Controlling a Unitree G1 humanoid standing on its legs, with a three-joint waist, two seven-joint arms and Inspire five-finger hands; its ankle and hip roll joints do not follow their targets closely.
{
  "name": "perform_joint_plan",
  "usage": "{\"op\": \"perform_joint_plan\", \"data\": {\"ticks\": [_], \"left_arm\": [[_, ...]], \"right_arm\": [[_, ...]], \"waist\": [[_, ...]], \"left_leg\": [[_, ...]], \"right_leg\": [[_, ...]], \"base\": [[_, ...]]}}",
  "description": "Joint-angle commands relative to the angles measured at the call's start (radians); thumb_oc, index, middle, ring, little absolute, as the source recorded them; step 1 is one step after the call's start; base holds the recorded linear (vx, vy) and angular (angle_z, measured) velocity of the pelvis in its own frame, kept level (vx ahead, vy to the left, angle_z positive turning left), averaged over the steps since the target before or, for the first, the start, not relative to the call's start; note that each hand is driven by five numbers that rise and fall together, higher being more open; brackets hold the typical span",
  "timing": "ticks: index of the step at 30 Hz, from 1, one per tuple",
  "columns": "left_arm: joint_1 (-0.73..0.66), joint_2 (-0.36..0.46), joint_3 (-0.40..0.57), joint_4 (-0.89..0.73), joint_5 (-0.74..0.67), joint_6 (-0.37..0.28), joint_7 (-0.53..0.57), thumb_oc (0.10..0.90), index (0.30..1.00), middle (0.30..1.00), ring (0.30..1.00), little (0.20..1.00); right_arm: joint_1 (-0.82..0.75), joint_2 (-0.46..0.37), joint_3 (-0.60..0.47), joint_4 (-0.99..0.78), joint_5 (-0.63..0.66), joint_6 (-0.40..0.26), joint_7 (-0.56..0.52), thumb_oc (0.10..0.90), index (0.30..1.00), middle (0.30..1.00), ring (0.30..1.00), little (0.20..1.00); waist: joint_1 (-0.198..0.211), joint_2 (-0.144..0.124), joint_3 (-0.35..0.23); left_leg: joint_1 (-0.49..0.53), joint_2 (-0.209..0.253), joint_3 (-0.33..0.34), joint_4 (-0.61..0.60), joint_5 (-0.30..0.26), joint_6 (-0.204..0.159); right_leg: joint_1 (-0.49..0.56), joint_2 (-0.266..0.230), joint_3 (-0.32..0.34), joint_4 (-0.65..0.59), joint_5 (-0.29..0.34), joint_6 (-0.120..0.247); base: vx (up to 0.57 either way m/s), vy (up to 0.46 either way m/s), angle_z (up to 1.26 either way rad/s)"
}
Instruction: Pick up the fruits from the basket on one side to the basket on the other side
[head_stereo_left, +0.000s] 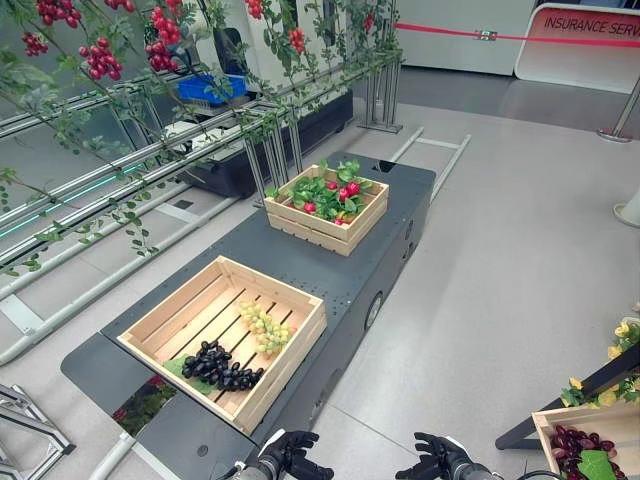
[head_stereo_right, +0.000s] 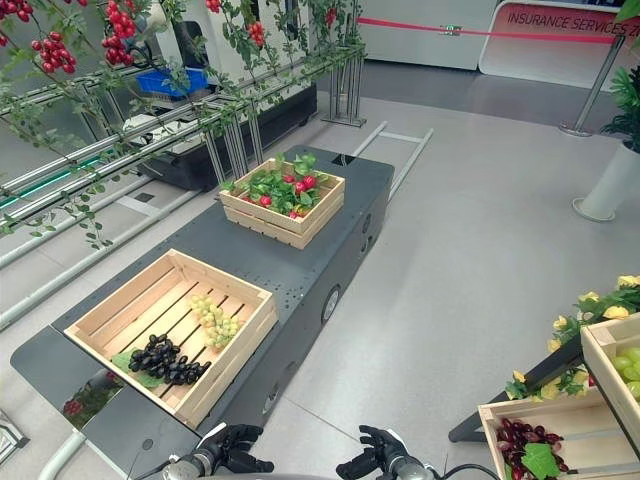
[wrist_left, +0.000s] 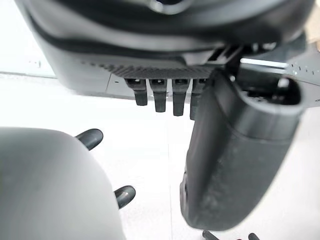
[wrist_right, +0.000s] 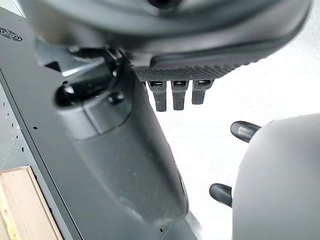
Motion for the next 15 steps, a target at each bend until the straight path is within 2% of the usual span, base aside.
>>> {"op": "perform_joint_plan", "data": {"ticks": [1,8,15], "left_arm": [[-0.038,-0.052,-0.031,0.051,-0.018,-0.002,-0.039,0.8,0.9,0.9,0.9,0.9],[-0.056,-0.045,-0.021,0.054,-0.03,-0.005,-0.052,0.8,0.9,0.9,0.9,0.9],[-0.075,-0.031,-0.041,0.036,0.015,-0.093,-0.041,0.8,0.9,0.9,0.9,0.9]], "right_arm": [[-0.03,0.001,0.049,0.035,-0.018,-0.062,0.035,0.8,0.9,0.9,0.9,0.9],[-0.03,0.007,0.052,0.02,-0.019,-0.066,0.036,0.8,0.9,0.9,0.9,0.9],[-0.037,0.009,0.061,0.016,-0.024,-0.049,0.043,0.8,0.9,0.9,0.9,0.9]], "waist": [[0.025,-0.032,0.042],[0.035,-0.031,0.048],[0.045,-0.031,0.05]], "left_leg": [[0.029,-0.038,0.003,0.008,-0.089,0.039],[0.024,-0.043,-0.006,0.008,-0.087,0.042],[0.02,-0.05,-0.018,0.008,-0.083,0.046]], "right_leg": [[0.028,-0.026,-0.041,0.006,-0.001,-0.007],[0.029,-0.036,-0.06,0.006,-0.003,-0.005],[0.035,-0.043,-0.077,0.006,-0.004,-0.003]], "base": [[0.0,0.0,0.0],[0.0,0.004,0.03],[0.02,0.019,0.08]]}}
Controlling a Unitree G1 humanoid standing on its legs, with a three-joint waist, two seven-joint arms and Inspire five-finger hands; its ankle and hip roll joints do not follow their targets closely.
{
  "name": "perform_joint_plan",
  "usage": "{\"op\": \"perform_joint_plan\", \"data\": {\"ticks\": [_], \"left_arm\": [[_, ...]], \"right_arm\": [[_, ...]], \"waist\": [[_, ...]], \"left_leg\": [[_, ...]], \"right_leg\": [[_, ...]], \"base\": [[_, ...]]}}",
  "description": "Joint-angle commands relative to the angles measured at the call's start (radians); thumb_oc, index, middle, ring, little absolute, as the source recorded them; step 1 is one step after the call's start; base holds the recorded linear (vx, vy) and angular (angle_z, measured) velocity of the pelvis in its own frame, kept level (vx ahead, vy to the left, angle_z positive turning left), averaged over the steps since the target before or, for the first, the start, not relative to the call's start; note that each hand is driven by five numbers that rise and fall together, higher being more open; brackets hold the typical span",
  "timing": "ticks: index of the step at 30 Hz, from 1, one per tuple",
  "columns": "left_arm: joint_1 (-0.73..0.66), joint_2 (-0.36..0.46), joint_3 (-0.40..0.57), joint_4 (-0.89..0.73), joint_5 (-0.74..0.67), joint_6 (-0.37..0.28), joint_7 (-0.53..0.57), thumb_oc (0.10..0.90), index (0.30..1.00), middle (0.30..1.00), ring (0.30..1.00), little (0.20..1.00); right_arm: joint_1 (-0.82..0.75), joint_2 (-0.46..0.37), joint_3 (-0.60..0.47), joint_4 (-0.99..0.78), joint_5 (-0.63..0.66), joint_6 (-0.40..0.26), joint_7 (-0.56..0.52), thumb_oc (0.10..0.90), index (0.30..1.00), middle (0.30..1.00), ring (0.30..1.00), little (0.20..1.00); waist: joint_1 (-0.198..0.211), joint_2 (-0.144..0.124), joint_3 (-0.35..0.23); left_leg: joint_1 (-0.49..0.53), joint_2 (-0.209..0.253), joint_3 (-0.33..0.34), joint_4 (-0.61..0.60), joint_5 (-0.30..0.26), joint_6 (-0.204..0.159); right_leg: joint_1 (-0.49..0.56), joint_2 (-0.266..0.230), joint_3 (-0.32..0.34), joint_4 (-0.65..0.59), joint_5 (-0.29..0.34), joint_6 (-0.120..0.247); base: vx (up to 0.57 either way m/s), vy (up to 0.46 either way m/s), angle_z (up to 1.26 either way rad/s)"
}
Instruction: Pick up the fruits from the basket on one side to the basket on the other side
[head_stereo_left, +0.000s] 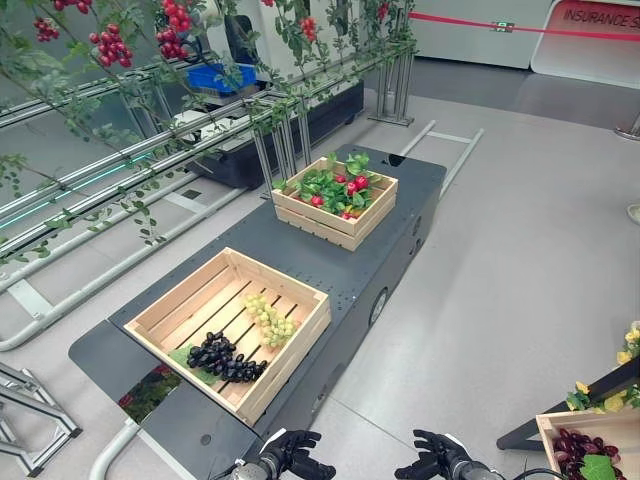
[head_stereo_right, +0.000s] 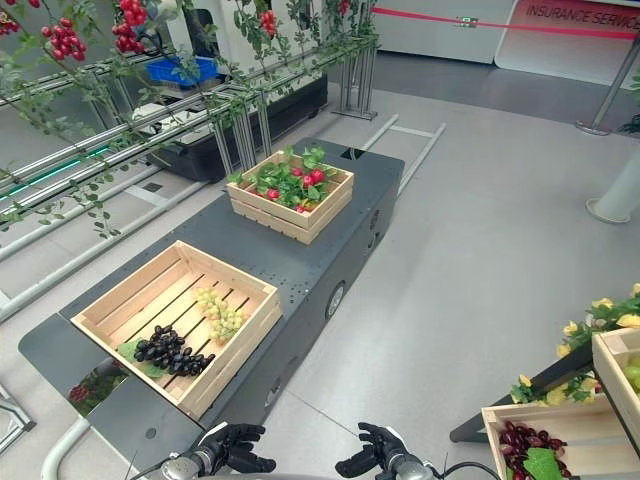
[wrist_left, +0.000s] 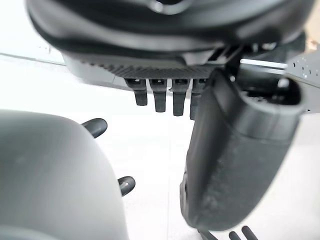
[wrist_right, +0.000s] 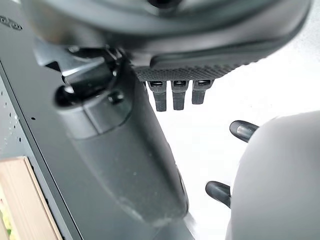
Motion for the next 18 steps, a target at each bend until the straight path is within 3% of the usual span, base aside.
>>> {"op": "perform_joint_plan", "data": {"ticks": [1,4,9,12,15,18], "left_arm": [[-0.064,-0.023,-0.052,0.022,0.001,-0.153,-0.006,0.8,0.9,0.9,0.9,0.9],[-0.074,-0.01,-0.008,-0.073,-0.231,-0.213,-0.088,0.8,0.9,0.9,0.9,0.9],[-0.038,0.031,0.052,-0.309,-0.393,-0.28,-0.175,0.8,0.9,0.9,0.9,0.9],[-0.014,0.039,0.131,-0.463,-0.595,-0.295,-0.192,0.8,0.9,0.9,0.9,0.9],[-0.013,0.047,0.205,-0.578,-0.621,-0.318,-0.118,0.8,0.9,0.9,0.9,0.9],[-0.014,0.068,0.262,-0.638,-0.497,-0.393,0.029,0.8,0.9,0.9,0.9,0.9]], "right_arm": [[-0.04,0.01,0.062,0.022,-0.025,-0.04,0.045,0.8,0.9,0.9,0.9,0.9],[-0.038,0.0,0.062,-0.001,-0.019,-0.023,0.04,0.8,0.9,0.9,0.9,0.9],[-0.021,-0.013,0.036,-0.037,0.006,-0.006,0.014,0.8,0.9,0.9,0.9,0.9],[-0.004,-0.02,0.009,-0.059,0.087,-0.02,-0.003,0.8,0.9,0.9,0.9,0.9],[0.006,-0.018,-0.025,-0.097,0.166,-0.031,-0.019,0.8,0.9,0.9,0.9,0.9],[0.011,-0.025,-0.048,-0.15,0.195,-0.038,-0.028,0.8,0.9,0.9,0.9,0.9]], "waist": [[0.023,-0.035,0.025],[0.033,-0.032,0.029],[0.065,-0.031,0.037],[0.081,-0.027,0.042],[0.089,-0.027,0.047],[0.094,-0.025,0.054]], "left_leg": [[0.022,-0.051,0.005,0.008,-0.087,0.054],[0.022,-0.056,-0.009,0.008,-0.084,0.055],[0.012,-0.062,-0.031,0.008,-0.078,0.059],[0.015,-0.067,-0.051,0.008,-0.076,0.062],[0.016,-0.07,-0.064,0.008,-0.073,0.064],[0.017,-0.071,-0.07,0.008,-0.07,0.065]], "right_leg": [[0.02,-0.045,-0.046,0.013,-0.004,0.002],[0.023,-0.048,-0.052,0.02,-0.009,0.001],[0.019,-0.055,-0.07,0.024,-0.008,-0.002],[0.025,-0.059,-0.081,0.024,-0.009,-0.007],[0.028,-0.064,-0.085,0.027,-0.009,-0.012],[0.026,-0.068,-0.086,0.038,-0.011,-0.015]], "base": [[0.02,0.02,0.04],[0.02,0.023,0.07],[-0.01,0.017,0.13],[0.01,0.044,0.19],[0.02,0.056,0.11],[0.02,0.083,0.15]]}}
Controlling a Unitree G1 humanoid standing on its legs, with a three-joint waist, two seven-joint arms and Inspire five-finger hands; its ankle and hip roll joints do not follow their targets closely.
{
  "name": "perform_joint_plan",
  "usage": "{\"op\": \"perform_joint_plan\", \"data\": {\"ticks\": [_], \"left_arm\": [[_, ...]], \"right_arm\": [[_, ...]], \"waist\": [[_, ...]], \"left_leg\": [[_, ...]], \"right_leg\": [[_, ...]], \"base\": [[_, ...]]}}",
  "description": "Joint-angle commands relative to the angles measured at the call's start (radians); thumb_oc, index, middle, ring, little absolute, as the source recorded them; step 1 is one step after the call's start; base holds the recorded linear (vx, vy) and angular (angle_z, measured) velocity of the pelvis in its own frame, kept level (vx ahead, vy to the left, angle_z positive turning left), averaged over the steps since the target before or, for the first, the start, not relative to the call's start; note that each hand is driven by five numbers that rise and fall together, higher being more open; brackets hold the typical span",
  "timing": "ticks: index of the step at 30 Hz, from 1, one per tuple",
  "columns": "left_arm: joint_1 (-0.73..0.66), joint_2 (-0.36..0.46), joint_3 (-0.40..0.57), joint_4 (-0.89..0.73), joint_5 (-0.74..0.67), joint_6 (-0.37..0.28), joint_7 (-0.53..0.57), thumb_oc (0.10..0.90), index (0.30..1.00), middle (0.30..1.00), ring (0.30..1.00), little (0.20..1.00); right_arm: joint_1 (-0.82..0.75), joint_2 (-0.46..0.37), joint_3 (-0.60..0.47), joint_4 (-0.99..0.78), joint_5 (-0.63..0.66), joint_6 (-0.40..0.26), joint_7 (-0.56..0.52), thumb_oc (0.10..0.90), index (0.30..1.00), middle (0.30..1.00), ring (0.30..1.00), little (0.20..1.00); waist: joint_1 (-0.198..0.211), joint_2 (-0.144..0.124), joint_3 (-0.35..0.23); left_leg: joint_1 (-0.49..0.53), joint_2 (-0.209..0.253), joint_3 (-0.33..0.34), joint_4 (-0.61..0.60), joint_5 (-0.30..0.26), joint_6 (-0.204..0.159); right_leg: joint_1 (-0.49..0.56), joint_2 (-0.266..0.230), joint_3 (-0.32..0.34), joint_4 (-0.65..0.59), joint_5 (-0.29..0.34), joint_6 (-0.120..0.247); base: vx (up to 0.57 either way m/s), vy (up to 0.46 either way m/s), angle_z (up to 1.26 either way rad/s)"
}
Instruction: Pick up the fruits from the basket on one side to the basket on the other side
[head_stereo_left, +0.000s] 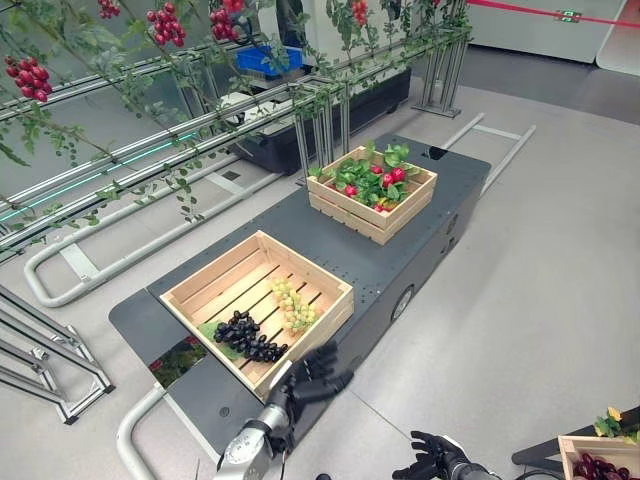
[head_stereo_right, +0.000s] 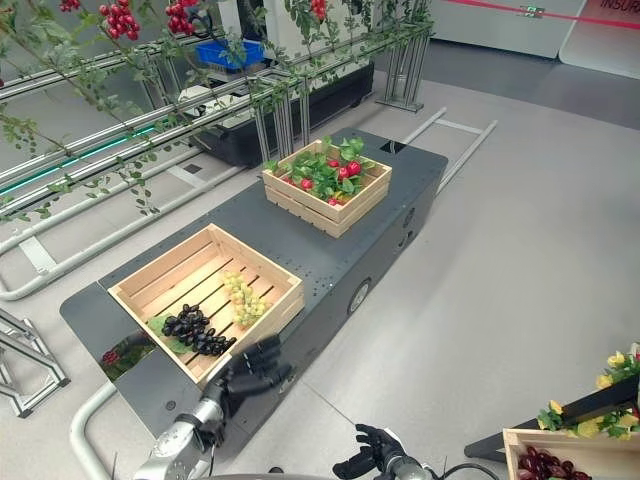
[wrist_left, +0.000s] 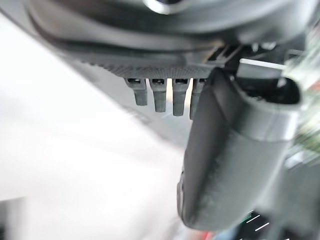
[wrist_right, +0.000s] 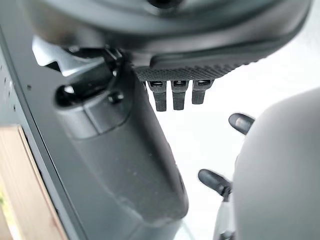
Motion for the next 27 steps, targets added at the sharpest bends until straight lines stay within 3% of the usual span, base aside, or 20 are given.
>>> {"op": "perform_joint_plan", "data": {"ticks": [1,3,4,6,7,8,9,10,11,12,14,15,17,18,20,21,22,23,25,27], "left_arm": [[-0.131,0.056,0.109,-0.097,0.179,-0.222,0.265,0.8,0.9,0.9,0.9,0.9],[-0.152,0.092,0.171,-0.099,0.283,-0.209,0.398,0.8,0.9,0.9,0.9,0.9],[-0.152,0.092,0.171,-0.1,0.284,-0.208,0.4,0.8,0.9,0.9,0.9,0.9],[-0.192,0.169,0.209,-0.083,0.492,-0.187,0.574,0.8,0.9,0.9,0.9,0.9],[-0.193,0.171,0.209,-0.083,0.503,-0.185,0.582,0.8,0.9,0.9,0.9,0.9],[-0.209,0.206,0.211,-0.083,0.581,-0.159,0.631,0.8,0.9,0.9,0.9,0.9],[-0.235,0.266,0.208,-0.09,0.658,-0.115,0.683,0.8,0.9,0.9,0.9,0.9],[-0.242,0.278,0.207,-0.087,0.685,-0.109,0.699,0.8,0.9,0.9,0.9,0.9],[-0.263,0.31,0.197,-0.079,0.763,-0.072,0.736,0.8,0.9,0.9,0.9,0.9],[-0.301,0.364,0.162,-0.045,0.832,-0.032,0.79,0.8,0.9,0.9,0.9,0.9],[-0.355,0.403,0.119,0.024,0.907,0.025,0.801,0.8,0.9,0.9,0.9,0.9],[-0.441,0.472,0.052,0.135,0.953,0.053,0.773,0.8,0.9,0.9,0.9,0.9],[-0.494,0.511,-0.004,0.196,0.971,0.052,0.778,0.8,0.9,0.9,0.9,0.9],[-0.527,0.543,-0.052,0.225,1.011,0.05,0.775,0.8,0.9,0.9,0.9,0.9],[-0.513,0.56,-0.069,0.206,1.043,0.078,0.741,0.8,0.9,0.9,0.9,0.9],[-0.494,0.547,-0.122,0.184,1.112,0.099,0.761,0.8,0.9,0.9,0.9,0.9],[-0.493,0.546,-0.126,0.184,1.114,0.098,0.763,0.8,0.9,0.9,0.9,0.9],[-0.517,0.537,-0.16,0.204,1.137,0.086,0.785,0.8,0.9,0.9,0.9,0.9],[-0.664,0.541,-0.265,0.266,1.185,0.081,0.829,0.8,0.9,0.9,0.9,0.9],[-0.72,0.549,-0.305,0.28,1.18,0.096,0.837,0.8,0.9,0.9,0.9,0.9]], "right_arm": [[-0.041,-0.027,-0.039,-0.091,0.086,-0.061,-0.022,0.8,0.9,0.9,0.9,0.9],[-0.042,-0.038,-0.041,-0.112,0.087,-0.069,-0.016,0.8,0.9,0.9,0.9,0.9],[-0.042,-0.038,-0.041,-0.112,0.087,-0.069,-0.016,0.8,0.9,0.9,0.9,0.9],[-0.039,-0.044,-0.037,-0.118,0.085,-0.081,-0.009,0.8,0.9,0.9,0.9,0.9],[-0.039,-0.044,-0.037,-0.118,0.084,-0.082,-0.009,0.8,0.9,0.9,0.9,0.9],[-0.039,-0.044,-0.031,-0.126,0.086,-0.085,-0.016,0.8,0.9,0.9,0.9,0.9],[-0.044,-0.036,-0.025,-0.13,0.101,-0.1,-0.02,0.8,0.9,0.9,0.9,0.9],[-0.045,-0.033,-0.023,-0.132,0.105,-0.106,-0.021,0.8,0.9,0.9,0.9,0.9],[-0.049,-0.03,-0.014,-0.144,0.121,-0.116,-0.026,0.8,0.9,0.9,0.9,0.9],[-0.05,-0.029,-0.002,-0.17,0.139,-0.123,-0.036,0.8,0.9,0.9,0.9,0.9],[-0.046,-0.032,0.003,-0.194,0.156,-0.12,-0.036,0.8,0.9,0.9,0.9,0.9],[-0.052,-0.04,0.01,-0.19,0.155,-0.128,-0.021,0.8,0.9,0.9,0.9,0.9],[-0.067,-0.048,0.022,-0.183,0.149,-0.129,-0.022,0.8,0.9,0.9,0.9,0.9],[-0.08,-0.056,0.024,-0.172,0.16,-0.118,-0.045,0.8,0.9,0.9,0.9,0.9],[-0.085,-0.063,0.014,-0.167,0.206,-0.095,-0.039,0.8,0.9,0.9,0.9,0.9],[-0.069,-0.076,-0.005,-0.173,0.234,-0.092,-0.021,0.8,0.9,0.9,0.9,0.9],[-0.067,-0.077,-0.006,-0.174,0.233,-0.093,-0.021,0.8,0.9,0.9,0.9,0.9],[-0.059,-0.101,-0.02,-0.179,0.231,-0.098,-0.021,0.8,0.9,0.9,0.9,0.9],[-0.107,-0.164,-0.035,-0.158,0.316,-0.142,-0.023,0.8,0.9,0.9,0.9,0.9],[-0.138,-0.186,-0.048,-0.157,0.358,-0.152,-0.013,0.8,0.9,0.9,0.9,0.9]], "waist": [[0.032,-0.03,0.022],[0.028,-0.027,0.02],[0.028,-0.027,0.021],[0.02,-0.022,0.012],[0.02,-0.022,0.012],[0.019,-0.018,0.013],[0.013,-0.016,0.027],[0.012,-0.019,0.031],[0.008,-0.023,0.048],[-0.003,-0.027,0.071],[-0.024,-0.025,0.084],[-0.05,-0.015,0.088],[-0.067,-0.009,0.088],[-0.084,0.006,0.084],[-0.088,0.001,0.075],[-0.099,-0.015,0.08],[-0.1,-0.015,0.081],[-0.112,-0.02,0.105],[-0.137,-0.011,0.17],[-0.144,-0.008,0.191]], "left_leg": [[0.037,-0.067,0.004,0.008,-0.084,0.071],[0.045,-0.068,-0.001,0.008,-0.085,0.074],[0.045,-0.068,-0.001,0.008,-0.085,0.074],[0.058,-0.071,-0.006,0.008,-0.088,0.08],[0.059,-0.072,-0.007,0.008,-0.088,0.08],[0.063,-0.075,-0.011,0.008,-0.088,0.086],[0.067,-0.086,-0.015,0.008,-0.084,0.109],[0.066,-0.091,-0.016,0.008,-0.082,0.114],[0.065,-0.101,-0.019,0.013,-0.078,0.12],[0.061,-0.106,-0.023,0.024,-0.074,0.119],[0.052,-0.102,-0.03,0.039,-0.074,0.111],[0.041,-0.095,-0.031,0.049,-0.089,0.104],[0.032,-0.095,-0.031,0.045,-0.101,0.105],[0.025,-0.086,-0.037,0.027,-0.098,0.108],[0.015,-0.078,-0.017,0.047,-0.098,0.099],[-0.025,-0.057,0.051,0.134,-0.108,0.076],[-0.029,-0.056,0.053,0.143,-0.111,0.075],[-0.086,-0.038,0.094,0.2,-0.1,0.053],[-0.15,0.017,0.174,0.163,-0.035,0.011],[-0.158,0.014,0.164,0.149,-0.035,0.015]], "right_leg": [[0.01,-0.068,-0.007,0.047,-0.005,-0.015],[0.013,-0.07,-0.005,0.059,-0.015,-0.018],[0.013,-0.07,-0.005,0.059,-0.016,-0.018],[0.012,-0.072,0.0,0.108,-0.046,-0.018],[0.011,-0.072,0.0,0.112,-0.048,-0.018],[-0.002,-0.077,-0.006,0.176,-0.071,-0.016],[-0.084,-0.101,-0.006,0.394,-0.055,0.017],[-0.111,-0.109,-0.001,0.443,-0.047,0.028],[-0.177,-0.117,0.019,0.553,-0.007,0.051],[-0.225,-0.111,0.058,0.571,0.042,0.065],[-0.239,-0.098,0.096,0.476,0.074,0.067],[-0.25,-0.098,0.139,0.305,0.109,0.062],[-0.282,-0.09,0.184,0.213,0.152,0.067],[-0.281,-0.062,0.225,0.207,0.099,0.056],[-0.247,-0.055,0.211,0.17,0.09,0.051],[-0.206,-0.064,0.171,0.141,0.08,0.039],[-0.201,-0.064,0.168,0.137,0.08,0.039],[-0.178,-0.066,0.157,0.132,0.071,0.022],[-0.186,-0.071,0.108,0.136,0.05,0.005],[-0.209,-0.074,0.099,0.144,0.044,0.005]], "base": [[0.05,0.128,0.01],[0.07,0.135,0.02],[0.09,0.134,0.02],[0.12,0.15,0.05],[0.12,0.115,0.09],[0.08,0.094,0.13],[0.08,0.094,0.18],[0.03,0.053,0.15],[0.01,-0.06,0.07],[0.01,-0.091,0.03],[0.05,-0.198,0.42],[0.05,-0.218,0.68],[0.04,-0.225,0.62],[0.09,-0.238,0.49],[0.18,-0.199,0.5],[0.17,-0.139,0.67],[0.09,-0.057,0.91],[-0.09,0.034,0.91],[-0.2,0.133,0.82],[-0.13,0.161,0.53]]}}
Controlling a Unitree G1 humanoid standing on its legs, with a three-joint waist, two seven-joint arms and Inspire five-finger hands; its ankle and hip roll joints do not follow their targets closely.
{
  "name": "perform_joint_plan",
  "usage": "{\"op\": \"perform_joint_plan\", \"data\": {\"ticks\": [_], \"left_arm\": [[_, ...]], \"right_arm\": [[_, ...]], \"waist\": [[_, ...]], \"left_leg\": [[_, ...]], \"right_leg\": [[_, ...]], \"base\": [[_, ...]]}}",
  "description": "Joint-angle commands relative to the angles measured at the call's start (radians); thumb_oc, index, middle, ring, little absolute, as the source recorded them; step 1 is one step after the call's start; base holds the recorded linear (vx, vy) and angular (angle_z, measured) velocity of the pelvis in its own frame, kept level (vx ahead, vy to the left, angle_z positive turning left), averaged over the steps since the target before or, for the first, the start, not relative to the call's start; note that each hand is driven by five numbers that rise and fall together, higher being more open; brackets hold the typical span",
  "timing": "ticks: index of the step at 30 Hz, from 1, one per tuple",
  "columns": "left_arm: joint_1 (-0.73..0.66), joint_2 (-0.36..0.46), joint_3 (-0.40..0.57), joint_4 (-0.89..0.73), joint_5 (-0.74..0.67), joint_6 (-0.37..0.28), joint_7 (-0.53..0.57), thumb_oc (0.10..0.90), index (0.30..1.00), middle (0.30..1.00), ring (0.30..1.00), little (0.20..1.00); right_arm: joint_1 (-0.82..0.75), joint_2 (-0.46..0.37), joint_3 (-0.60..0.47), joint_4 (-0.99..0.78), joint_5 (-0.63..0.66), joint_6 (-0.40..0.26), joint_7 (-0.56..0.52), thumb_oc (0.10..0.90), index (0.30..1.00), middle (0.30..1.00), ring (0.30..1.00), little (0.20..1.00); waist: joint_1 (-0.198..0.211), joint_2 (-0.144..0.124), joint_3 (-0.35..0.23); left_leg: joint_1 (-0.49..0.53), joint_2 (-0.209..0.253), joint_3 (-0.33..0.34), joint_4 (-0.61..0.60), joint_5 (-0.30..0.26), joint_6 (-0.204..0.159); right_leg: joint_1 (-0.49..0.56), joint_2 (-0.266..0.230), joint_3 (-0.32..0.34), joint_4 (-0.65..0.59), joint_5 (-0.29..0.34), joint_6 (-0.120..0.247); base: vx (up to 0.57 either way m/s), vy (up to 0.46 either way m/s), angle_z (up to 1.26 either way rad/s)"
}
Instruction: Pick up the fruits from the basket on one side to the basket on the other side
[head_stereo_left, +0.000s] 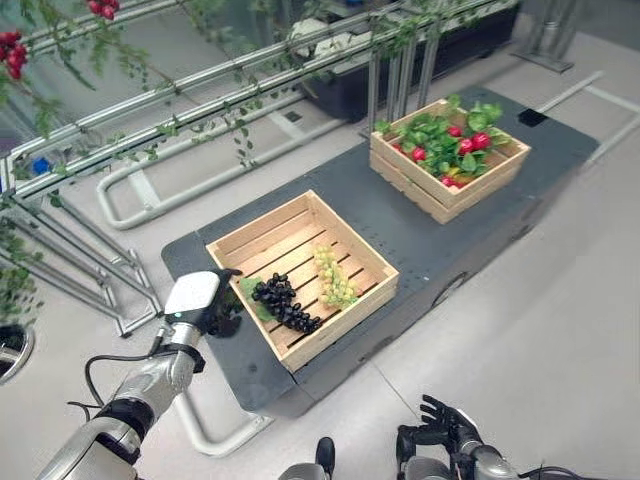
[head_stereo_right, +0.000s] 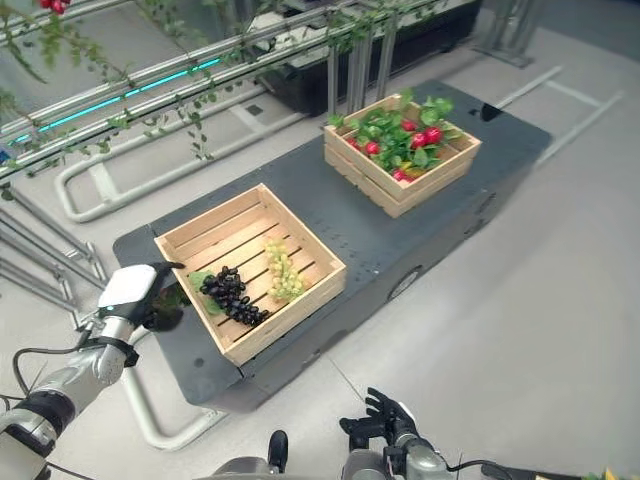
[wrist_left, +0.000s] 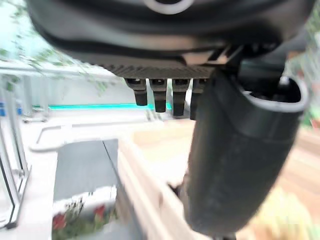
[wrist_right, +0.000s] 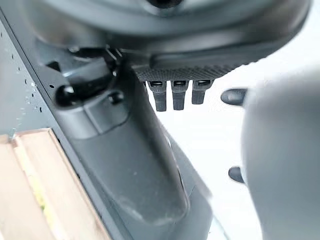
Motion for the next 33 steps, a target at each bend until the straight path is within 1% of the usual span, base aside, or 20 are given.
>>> {"op": "perform_joint_plan", "data": {"ticks": [1,2,4,5,8,9,11,15,16,17,19,21,23,26,27,28,30,31,33], "left_arm": [[-0.277,0.055,0.024,0.019,0.017,0.0,0.122,0.8,0.9,0.9,0.9,0.9],[-0.351,0.071,-0.015,0.026,0.025,0.012,0.148,0.8,0.9,0.9,0.9,0.9],[-0.428,0.085,-0.055,0.05,0.024,0.008,0.165,0.8,0.9,0.9,0.9,0.9],[-0.448,0.09,-0.062,0.053,0.018,0.008,0.162,0.8,0.9,0.9,0.9,0.9],[-0.507,0.103,-0.073,0.06,-0.034,0.006,0.172,0.8,0.9,0.9,0.9,0.9],[-0.541,0.105,-0.07,0.063,-0.016,-0.007,0.209,0.8,0.9,0.9,0.9,0.9],[-0.586,0.113,-0.082,0.06,-0.014,-0.017,0.241,0.8,0.9,0.9,0.9,0.9],[-0.648,0.123,-0.087,0.048,-0.014,-0.018,0.313,0.8,0.9,0.9,0.9,0.9],[-0.667,0.127,-0.076,0.037,0.003,-0.012,0.368,0.8,0.9,0.9,0.9,0.9],[-0.689,0.13,-0.072,0.032,0.004,-0.009,0.388,0.8,0.9,0.9,0.9,0.9],[-0.704,0.13,-0.069,0.035,0.011,-0.016,0.382,0.8,0.9,0.9,0.9,0.9],[-0.73,0.131,-0.102,0.012,0.071,0.014,0.325,0.8,0.9,0.9,0.9,0.9],[-0.745,0.14,-0.128,-0.009,0.086,0.03,0.296,0.8,0.9,0.9,0.9,0.9],[-0.764,0.158,-0.164,-0.036,0.085,0.055,0.228,0.8,0.9,0.9,0.9,0.9],[-0.766,0.159,-0.166,-0.037,0.087,0.056,0.224,0.8,0.9,0.9,0.9,0.9],[-0.781,0.172,-0.19,-0.042,0.104,0.068,0.186,0.8,0.9,0.9,0.9,0.9],[-0.791,0.183,-0.209,-0.05,0.096,0.083,0.156,0.8,0.9,0.9,0.9,0.9],[-0.797,0.199,-0.222,-0.067,0.091,0.096,0.139,0.8,0.9,0.9,0.9,0.9],[-0.801,0.217,-0.232,-0.083,0.112,0.101,0.112,0.8,0.9,0.9,0.9,0.9]], "right_arm": [[-0.099,-0.068,-0.062,-0.038,0.152,-0.11,0.008,0.8,0.9,0.9,0.9,0.9],[-0.145,-0.086,-0.064,-0.053,0.228,-0.133,0.027,0.8,0.9,0.9,0.9,0.9],[-0.2,-0.084,-0.059,-0.063,0.258,-0.155,0.03,0.8,0.9,0.9,0.9,0.9],[-0.214,-0.084,-0.052,-0.068,0.259,-0.159,0.027,0.8,0.9,0.9,0.9,0.9],[-0.257,-0.076,-0.03,-0.099,0.234,-0.153,0.015,0.8,0.9,0.9,0.9,0.9],[-0.279,-0.074,-0.012,-0.117,0.215,-0.151,-0.005,0.8,0.9,0.9,0.9,0.9],[-0.307,-0.074,0.005,-0.125,0.194,-0.149,-0.023,0.8,0.9,0.9,0.9,0.9],[-0.356,-0.077,0.021,-0.122,0.18,-0.137,-0.04,0.8,0.9,0.9,0.9,0.9],[-0.361,-0.075,0.027,-0.129,0.169,-0.127,-0.051,0.8,0.9,0.9,0.9,0.9],[-0.364,-0.071,0.029,-0.127,0.164,-0.124,-0.054,0.8,0.9,0.9,0.9,0.9],[-0.366,-0.07,0.029,-0.121,0.166,-0.122,-0.052,0.8,0.9,0.9,0.9,0.9],[-0.386,-0.065,0.025,-0.107,0.16,-0.104,-0.051,0.8,0.9,0.9,0.9,0.9],[-0.397,-0.068,0.025,-0.096,0.158,-0.099,-0.049,0.8,0.9,0.9,0.9,0.9],[-0.402,-0.08,0.023,-0.089,0.149,-0.094,-0.042,0.8,0.9,0.9,0.9,0.9],[-0.403,-0.081,0.023,-0.089,0.148,-0.094,-0.041,0.8,0.9,0.9,0.9,0.9],[-0.405,-0.09,0.021,-0.089,0.148,-0.093,-0.036,0.8,0.9,0.9,0.9,0.9],[-0.408,-0.095,0.018,-0.09,0.152,-0.091,-0.035,0.8,0.9,0.9,0.9,0.9],[-0.404,-0.098,0.016,-0.091,0.158,-0.091,-0.039,0.8,0.9,0.9,0.9,0.9],[-0.394,-0.097,0.01,-0.091,0.155,-0.094,-0.032,0.8,0.9,0.9,0.9,0.9]], "waist": [[-0.042,-0.02,0.063],[-0.041,-0.022,0.106],[-0.038,-0.025,0.146],[-0.037,-0.026,0.155],[-0.033,-0.034,0.187],[-0.031,-0.039,0.205],[-0.028,-0.042,0.226],[-0.02,-0.049,0.257],[-0.017,-0.053,0.267],[-0.016,-0.057,0.276],[-0.015,-0.06,0.283],[-0.013,-0.064,0.296],[-0.012,-0.064,0.308],[-0.015,-0.057,0.309],[-0.015,-0.057,0.309],[-0.017,-0.054,0.309],[-0.017,-0.053,0.309],[-0.015,-0.048,0.309],[-0.014,-0.045,0.309]], "left_leg": [[-0.025,0.007,0.042,0.026,-0.01,0.006],[-0.067,0.001,0.041,0.043,-0.01,0.006],[-0.116,-0.003,0.037,0.056,-0.008,0.007],[-0.127,-0.004,0.039,0.059,-0.008,0.007],[-0.161,-0.006,0.048,0.064,-0.007,0.006],[-0.178,-0.009,0.051,0.065,-0.006,0.006],[-0.2,-0.013,0.05,0.067,-0.006,0.005],[-0.229,-0.015,0.054,0.075,-0.005,0.004],[-0.238,-0.016,0.055,0.081,-0.007,0.004],[-0.244,-0.015,0.056,0.085,-0.009,0.005],[-0.248,-0.015,0.057,0.088,-0.011,0.006],[-0.258,-0.016,0.054,0.096,-0.012,0.004],[-0.267,-0.017,0.053,0.104,-0.012,0.003],[-0.289,-0.015,0.056,0.115,-0.013,0.004],[-0.291,-0.015,0.057,0.116,-0.014,0.004],[-0.303,-0.015,0.059,0.119,-0.013,0.004],[-0.315,-0.016,0.058,0.124,-0.014,0.004],[-0.326,-0.017,0.053,0.13,-0.014,0.006],[-0.335,-0.018,0.051,0.135,-0.016,0.007]], "right_leg": [[-0.016,0.001,-0.005,0.075,-0.038,-0.045],[-0.067,-0.008,-0.019,0.103,-0.04,-0.045],[-0.128,-0.013,-0.018,0.127,-0.035,-0.044],[-0.139,-0.015,-0.019,0.128,-0.034,-0.042],[-0.178,-0.02,-0.021,0.136,-0.029,-0.034],[-0.194,-0.019,-0.02,0.135,-0.026,-0.031],[-0.213,-0.017,-0.018,0.135,-0.025,-0.03],[-0.241,-0.016,-0.021,0.141,-0.024,-0.028],[-0.248,-0.016,-0.021,0.142,-0.024,-0.029],[-0.252,-0.016,-0.021,0.143,-0.024,-0.029],[-0.255,-0.017,-0.021,0.144,-0.025,-0.029],[-0.262,-0.015,-0.021,0.149,-0.025,-0.029],[-0.267,-0.017,-0.023,0.153,-0.024,-0.029],[-0.29,-0.019,-0.023,0.165,-0.026,-0.029],[-0.292,-0.02,-0.023,0.166,-0.027,-0.029],[-0.306,-0.02,-0.023,0.17,-0.027,-0.028],[-0.317,-0.021,-0.023,0.173,-0.026,-0.028],[-0.329,-0.021,-0.023,0.189,-0.034,-0.029],[-0.339,-0.023,-0.023,0.194,-0.035,-0.029]], "base": [[-0.16,0.193,0.26],[-0.21,0.232,0.04],[-0.18,0.191,-0.16],[-0.11,0.12,-0.11],[-0.06,0.101,-0.11],[-0.05,0.101,-0.06],[-0.06,0.085,-0.03],[-0.04,0.045,-0.01],[0.0,0.0,0.0],[-0.02,0.021,-0.04],[-0.01,0.002,-0.02],[0.0,0.0,0.0],[0.0,0.0,0.0],[0.01,0.011,0.0],[0.01,0.031,-0.02],[0.0,0.0,0.0],[0.0,0.0,0.0],[0.03,-0.008,-0.01],[0.04,-0.011,-0.02]]}}
